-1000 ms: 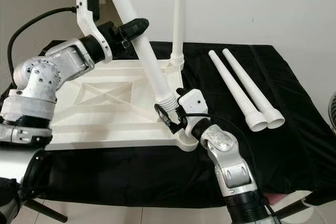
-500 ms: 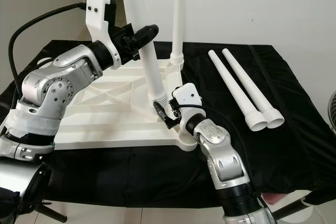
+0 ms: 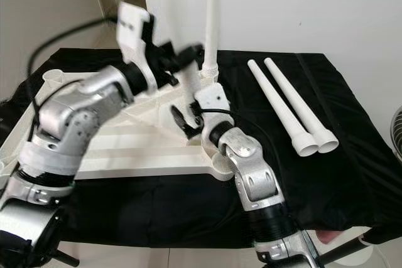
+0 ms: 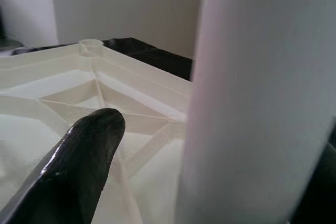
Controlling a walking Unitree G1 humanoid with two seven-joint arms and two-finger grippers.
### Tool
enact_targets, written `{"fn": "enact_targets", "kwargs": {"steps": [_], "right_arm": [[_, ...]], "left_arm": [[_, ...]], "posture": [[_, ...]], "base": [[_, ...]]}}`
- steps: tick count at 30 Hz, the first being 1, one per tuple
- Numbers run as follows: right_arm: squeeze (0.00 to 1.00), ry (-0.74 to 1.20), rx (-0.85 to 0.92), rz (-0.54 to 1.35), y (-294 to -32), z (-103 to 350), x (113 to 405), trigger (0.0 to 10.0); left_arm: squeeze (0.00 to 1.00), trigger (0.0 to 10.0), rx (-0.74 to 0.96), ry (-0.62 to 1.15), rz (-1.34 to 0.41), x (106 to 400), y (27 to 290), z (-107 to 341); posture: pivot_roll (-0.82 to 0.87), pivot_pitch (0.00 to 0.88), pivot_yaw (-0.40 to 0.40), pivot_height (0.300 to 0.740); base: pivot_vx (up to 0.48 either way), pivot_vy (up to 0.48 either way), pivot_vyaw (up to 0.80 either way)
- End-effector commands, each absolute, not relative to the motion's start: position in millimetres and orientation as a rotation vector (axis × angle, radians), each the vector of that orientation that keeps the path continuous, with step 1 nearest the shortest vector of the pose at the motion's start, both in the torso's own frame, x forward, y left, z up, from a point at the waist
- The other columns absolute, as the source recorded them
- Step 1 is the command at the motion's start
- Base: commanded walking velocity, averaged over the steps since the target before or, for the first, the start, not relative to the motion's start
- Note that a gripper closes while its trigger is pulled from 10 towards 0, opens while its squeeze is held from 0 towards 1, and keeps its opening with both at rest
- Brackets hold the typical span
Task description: Building children table
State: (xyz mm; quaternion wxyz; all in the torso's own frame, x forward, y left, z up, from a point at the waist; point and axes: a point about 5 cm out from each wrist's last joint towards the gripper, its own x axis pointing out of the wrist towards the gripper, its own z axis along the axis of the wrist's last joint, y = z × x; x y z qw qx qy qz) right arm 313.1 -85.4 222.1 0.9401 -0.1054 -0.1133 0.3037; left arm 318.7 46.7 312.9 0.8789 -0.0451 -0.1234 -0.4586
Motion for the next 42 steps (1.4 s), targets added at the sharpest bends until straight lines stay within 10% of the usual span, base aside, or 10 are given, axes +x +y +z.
{"fn": "enact_targets", "kwargs": {"steps": [1, 27, 28, 30, 31, 41, 42], "right_arm": [[0.0, -0.237, -0.216, 0.669, -80, 221, 309, 10.0], [0.0, -0.131, -0.182, 0.548, -87, 209, 316, 9.6], [0.0, -0.129, -0.178, 0.547, -87, 210, 317, 4.8], [0.0, -0.127, -0.176, 0.546, -87, 210, 317, 4.8], [0.0, -0.125, -0.177, 0.545, -87, 211, 317, 0.0], [0.0, -0.133, -0.195, 0.549, -87, 213, 314, 0.0], [0.0, -0.132, -0.193, 0.542, -87, 213, 315, 0.0]], "left_arm": [[0.0, 10.0, -0.08, -0.284, -0.97, 317, 50, 317], [0.0, 10.0, -0.053, -0.304, -0.985, 313, 46, 318], [0.0, 10.0, -0.052, -0.305, -0.986, 313, 46, 318], [0.0, 10.0, -0.051, -0.305, -0.987, 313, 46, 318], [0.0, 10.0, -0.05, -0.307, -0.988, 312, 46, 318], [0.0, 10.0, -0.042, -0.315, -0.999, 310, 44, 318], [0.66, 10.0, -0.06, -0.312, -1.011, 309, 44, 318]], "posture": [[-0.04, 0.068, 0.053, 0.74], [-0.04, 0.067, 0.053, 0.74], [-0.04, 0.066, 0.052, 0.74], [-0.04, 0.066, 0.052, 0.74], [-0.04, 0.064, 0.051, 0.74], [-0.04, 0.065, 0.052, 0.74], [-0.04, 0.063, 0.054, 0.74]], "base": [[0.0, 0.0, 0.0], [0.0, 0.0, 0.0], [0.0, 0.0, 0.0], [0.0, 0.0, 0.0], [0.0, 0.0, 0.0], [0.0, 0.0, 0.0], [0.0, 0.0, 0.0]]}}
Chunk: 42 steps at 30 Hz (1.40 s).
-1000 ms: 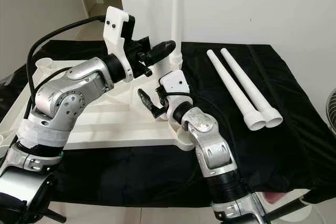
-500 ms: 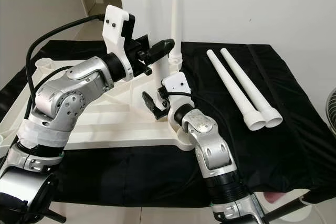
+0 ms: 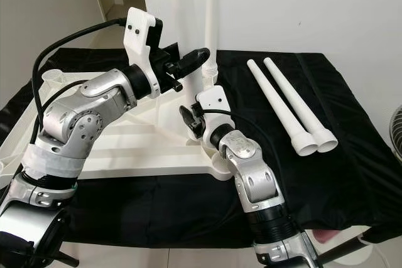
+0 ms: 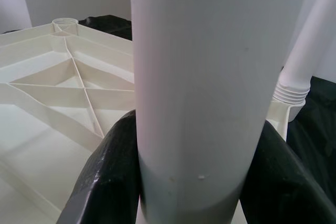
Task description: Building children table
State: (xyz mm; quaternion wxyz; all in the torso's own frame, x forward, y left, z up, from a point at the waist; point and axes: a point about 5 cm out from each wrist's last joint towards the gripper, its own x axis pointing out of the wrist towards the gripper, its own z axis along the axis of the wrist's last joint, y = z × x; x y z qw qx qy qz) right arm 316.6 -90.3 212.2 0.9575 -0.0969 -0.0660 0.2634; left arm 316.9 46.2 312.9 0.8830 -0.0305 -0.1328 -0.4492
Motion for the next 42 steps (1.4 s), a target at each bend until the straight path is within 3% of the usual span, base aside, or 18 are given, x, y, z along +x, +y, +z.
{"fn": "enact_targets", "kwargs": {"steps": [1, 2, 13, 14, 15, 16, 31, 34, 38, 42], "right_arm": [[0.0, -0.132, -0.193, 0.542, -87, 213, 315, 0.0], [0.0, -0.132, -0.187, 0.522, -88, 213, 315, 0.0], [0.0, -0.135, -0.172, 0.436, -94, 213, 323, 0.0], [0.0, -0.135, -0.171, 0.41, -96, 213, 324, 1.1], [0.0, -0.131, -0.17, 0.387, -99, 213, 326, 10.0], [0.0, -0.129, -0.162, 0.362, -102, 213, 327, 10.0], [0.0, -0.188, -0.105, 0.173, -123, 215, 327, 10.0], [0.0, -0.188, -0.105, 0.178, -124, 212, 327, 10.0], [0.0, -0.203, -0.091, 0.19, -127, 210, 323, 10.0], [0.0, -0.211, -0.07, 0.205, -128, 207, 319, 10.0]], "left_arm": [[0.66, 10.0, -0.06, -0.312, -1.011, 309, 44, 318], [1.0, 10.0, -0.083, -0.302, -1.033, 307, 45, 318], [1.0, 10.0, -0.085, -0.32, -1.083, 303, 49, 324], [1.0, 10.0, -0.086, -0.321, -1.079, 304, 51, 325], [1.0, 10.0, -0.089, -0.327, -1.069, 305, 53, 326], [0.0, 10.0, -0.105, -0.329, -1.055, 307, 56, 328], [0.0, 10.0, -0.305, -0.296, -0.757, 341, 110, 329], [0.0, 10.0, -0.24, -0.32, -0.617, 348, 125, 327], [0.0, 10.0, -0.326, -0.291, -0.378, 359, 158, 312], [0.0, 10.0, -0.28, -0.238, -0.288, 361, 170, 294]], "posture": [[-0.04, 0.063, 0.054, 0.74], [-0.04, 0.063, 0.054, 0.74], [-0.04, 0.051, 0.054, 0.74], [-0.04, 0.051, 0.054, 0.74], [-0.04, 0.049, 0.052, 0.74], [-0.04, 0.049, 0.052, 0.74], [-0.03, 0.042, 0.056, 0.74], [-0.04, 0.043, 0.061, 0.74], [-0.03, 0.048, 0.066, 0.74], [-0.03, 0.049, 0.067, 0.74]], "base": [[0.0, 0.0, 0.0], [0.0, 0.0, 0.0], [0.0, 0.0, 0.0], [0.0, 0.0, 0.0], [0.0, 0.0, 0.0], [0.0, 0.0, 0.0], [0.0, 0.0, 0.0], [0.0, 0.0, 0.0], [0.0, 0.0, 0.0], [0.0, 0.0, 0.0]]}}
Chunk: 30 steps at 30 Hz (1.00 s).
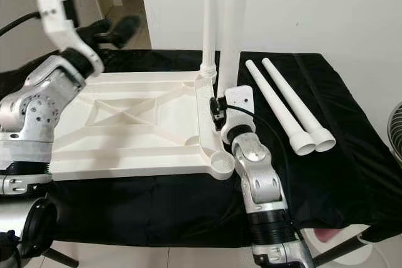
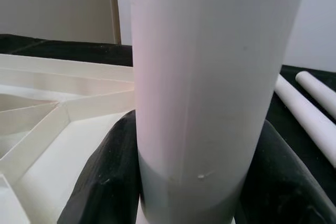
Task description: Building children table
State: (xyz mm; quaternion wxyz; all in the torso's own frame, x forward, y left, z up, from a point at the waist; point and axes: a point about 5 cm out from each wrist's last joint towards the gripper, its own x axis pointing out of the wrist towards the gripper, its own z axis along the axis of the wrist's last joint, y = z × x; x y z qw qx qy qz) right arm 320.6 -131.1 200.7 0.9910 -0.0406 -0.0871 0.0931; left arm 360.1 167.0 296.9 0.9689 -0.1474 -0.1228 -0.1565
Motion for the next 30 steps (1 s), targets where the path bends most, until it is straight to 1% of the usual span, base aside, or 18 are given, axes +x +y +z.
{"fn": "enact_targets", "kwargs": {"steps": [1, 3, 6, 8, 9, 11, 12, 13, 19, 21, 26, 28, 29, 30], "right_arm": [[0.0, -0.212, -0.068, 0.205, -129, 206, 318, 10.0], [0.0, -0.218, -0.051, 0.217, -128, 206, 316, 10.0], [0.0, -0.259, -0.006, 0.229, -130, 206, 307, 10.0], [0.0, -0.277, 0.01, 0.233, -131, 207, 304, 10.0], [0.0, -0.277, 0.01, 0.233, -131, 207, 304, 10.0], [0.0, -0.312, 0.02, 0.231, -134, 208, 296, 10.0], [0.0, -0.312, 0.02, 0.231, -134, 208, 296, 10.0], [0.0, -0.319, 0.04, 0.233, -135, 208, 292, 10.0], [0.0, -0.305, 0.053, 0.24, -136, 202, 286, 10.0], [0.0, -0.303, 0.055, 0.238, -137, 201, 286, 10.0], [0.0, -0.297, 0.047, 0.236, -140, 199, 285, 10.0], [0.0, -0.296, 0.048, 0.237, -140, 198, 284, 10.0], [0.0, -0.29, 0.051, 0.237, -141, 196, 282, 10.0], [0.0, -0.29, 0.051, 0.237, -141, 196, 282, 10.0]], "left_arm": [[0.0, 10.0, -0.267, -0.229, -0.28, 361, 171, 290], [0.0, 10.0, -0.235, -0.213, -0.261, 360, 172, 285], [0.0, 10.0, -0.144, -0.149, -0.177, 358, 178, 257], [0.0, 10.0, -0.115, -0.117, -0.166, 355, 178, 244], [0.0, 10.0, -0.115, -0.117, -0.166, 355, 178, 244], [0.0, 10.0, -0.127, -0.054, -0.163, 348, 177, 221], [0.0, 10.0, -0.127, -0.054, -0.163, 348, 177, 221], [0.0, 10.0, -0.081, -0.042, -0.166, 342, 174, 212], [0.0, 10.0, -0.015, -0.02, -0.183, 326, 165, 191], [0.0, 10.0, -0.015, -0.032, -0.187, 322, 163, 188], [0.0, 10.0, -0.059, 0.015, -0.224, 307, 146, 172], [0.0, 10.0, -0.068, 0.026, -0.23, 305, 144, 170], [0.0, 10.0, -0.047, 0.005, -0.25, 299, 138, 169], [0.0, 10.0, -0.047, 0.005, -0.25, 299, 138, 169]], "posture": [[-0.03, 0.049, 0.067, 0.74], [-0.02, 0.047, 0.065, 0.74], [-0.02, 0.05, 0.068, 0.74], [-0.02, 0.049, 0.069, 0.74], [-0.02, 0.049, 0.069, 0.74], [-0.02, 0.051, 0.068, 0.74], [-0.02, 0.051, 0.068, 0.74], [-0.01, 0.056, 0.062, 0.74], [-0.01, 0.06, 0.05, 0.74], [-0.01, 0.06, 0.05, 0.74], [-0.02, 0.058, 0.041, 0.74], [-0.02, 0.058, 0.041, 0.74], [-0.02, 0.058, 0.046, 0.74], [-0.02, 0.058, 0.046, 0.74]], "base": [[0.0, 0.0, 0.0], [0.0, 0.0, 0.0], [0.0, 0.0, 0.0], [0.0, 0.0, 0.0], [0.0, 0.0, 0.0], [0.0, 0.0, 0.0], [0.0, 0.0, 0.0], [0.0, 0.0, 0.0], [0.0, 0.0, 0.0], [0.0, 0.0, 0.0], [0.0, 0.0, 0.0], [0.0, 0.0, 0.0], [0.0, 0.0, 0.0], [0.0, 0.0, 0.0]]}}
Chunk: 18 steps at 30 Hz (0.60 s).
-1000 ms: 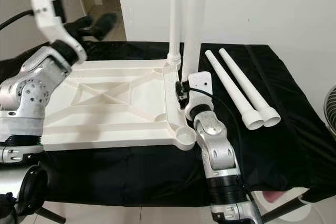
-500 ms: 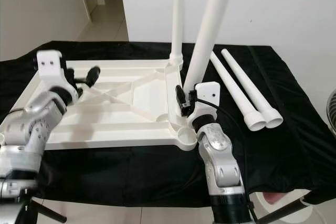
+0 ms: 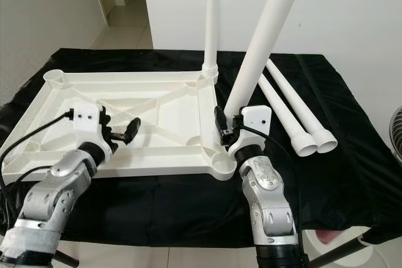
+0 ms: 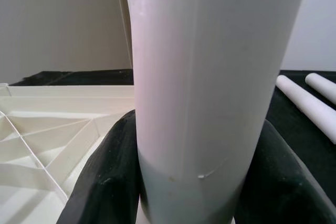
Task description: Building children table
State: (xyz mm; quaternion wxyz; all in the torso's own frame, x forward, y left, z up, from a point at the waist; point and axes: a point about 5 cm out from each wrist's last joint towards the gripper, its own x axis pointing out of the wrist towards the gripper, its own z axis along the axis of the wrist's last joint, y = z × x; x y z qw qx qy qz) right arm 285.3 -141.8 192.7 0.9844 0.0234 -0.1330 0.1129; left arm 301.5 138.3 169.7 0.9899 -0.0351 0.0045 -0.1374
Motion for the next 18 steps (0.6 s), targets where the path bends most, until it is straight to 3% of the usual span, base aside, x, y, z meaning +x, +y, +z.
{"fn": "enact_targets", "kwargs": {"steps": [1, 4, 8, 18], "right_arm": [[0.0, -0.285, 0.052, 0.237, -141, 194, 281, 10.0], [0.0, -0.281, 0.051, 0.236, -142, 191, 279, 10.0], [0.0, -0.277, 0.061, 0.246, -141, 186, 276, 10.0], [0.0, -0.265, 0.06, 0.269, -140, 180, 273, 10.0]], "left_arm": [[0.0, 10.0, -0.026, -0.02, -0.263, 296, 134, 170], [0.0, 10.0, 0.012, -0.086, -0.293, 290, 128, 173], [0.0, 10.0, 0.029, -0.143, -0.471, 277, 114, 176], [0.0, 10.0, 0.056, -0.131, -0.674, 261, 99, 169]], "posture": [[-0.02, 0.058, 0.046, 0.74], [-0.02, 0.055, 0.044, 0.74], [-0.02, 0.053, 0.041, 0.74], [-0.02, 0.049, 0.037, 0.74]], "base": [[0.0, 0.0, 0.0], [0.0, 0.0, 0.0], [0.0, 0.0, 0.0], [0.0, 0.0, 0.0]]}}
